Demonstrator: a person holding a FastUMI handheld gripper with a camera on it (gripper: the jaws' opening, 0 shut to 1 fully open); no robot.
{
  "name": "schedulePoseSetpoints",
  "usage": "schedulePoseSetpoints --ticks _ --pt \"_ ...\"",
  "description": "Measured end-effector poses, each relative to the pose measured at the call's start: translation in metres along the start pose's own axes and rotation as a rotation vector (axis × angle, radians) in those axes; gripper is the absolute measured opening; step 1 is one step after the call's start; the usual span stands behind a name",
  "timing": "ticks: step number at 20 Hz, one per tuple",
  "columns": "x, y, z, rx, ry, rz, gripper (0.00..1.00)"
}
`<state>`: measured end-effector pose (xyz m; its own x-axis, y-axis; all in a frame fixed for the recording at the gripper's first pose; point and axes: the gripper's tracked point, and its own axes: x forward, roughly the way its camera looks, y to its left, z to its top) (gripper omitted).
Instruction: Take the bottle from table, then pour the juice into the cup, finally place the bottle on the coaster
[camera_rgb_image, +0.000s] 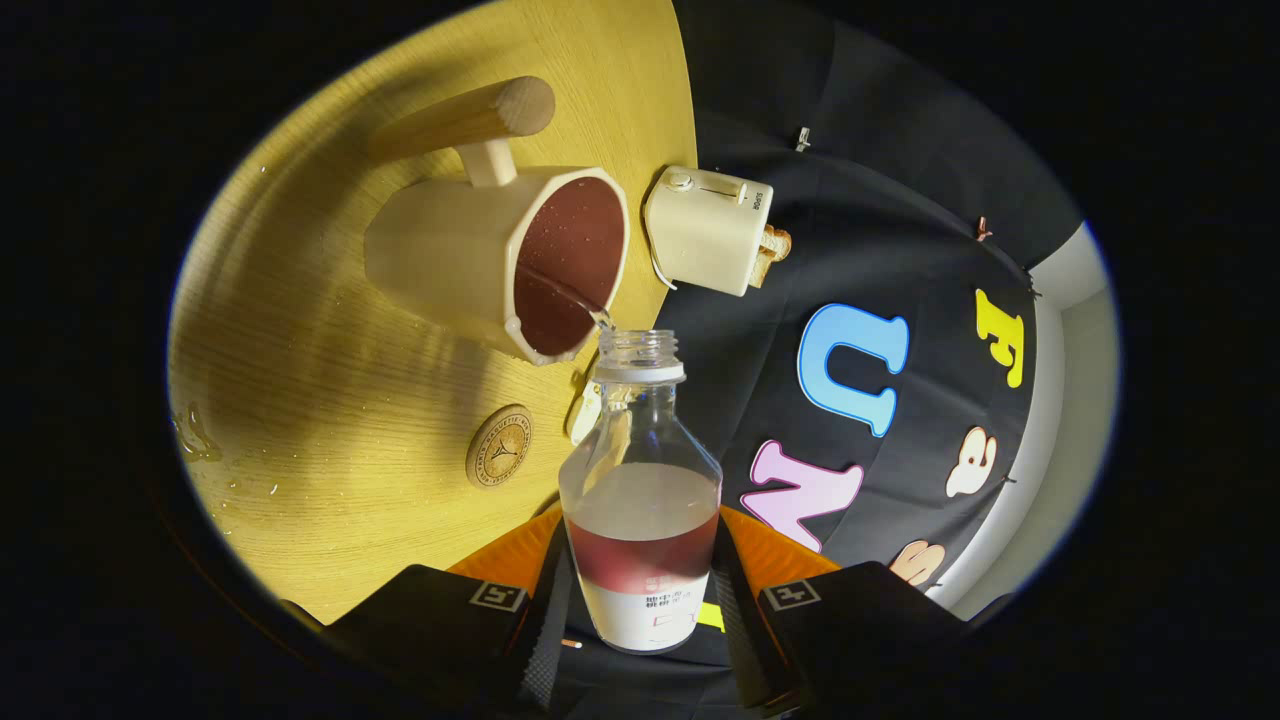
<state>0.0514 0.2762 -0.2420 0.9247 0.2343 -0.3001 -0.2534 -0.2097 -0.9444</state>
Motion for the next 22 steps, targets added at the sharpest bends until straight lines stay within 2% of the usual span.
schedulePoseSetpoints --ticks 22 --pt "0.003 -0.021 0.013 -0.171 -0.087 -0.091 0.70"
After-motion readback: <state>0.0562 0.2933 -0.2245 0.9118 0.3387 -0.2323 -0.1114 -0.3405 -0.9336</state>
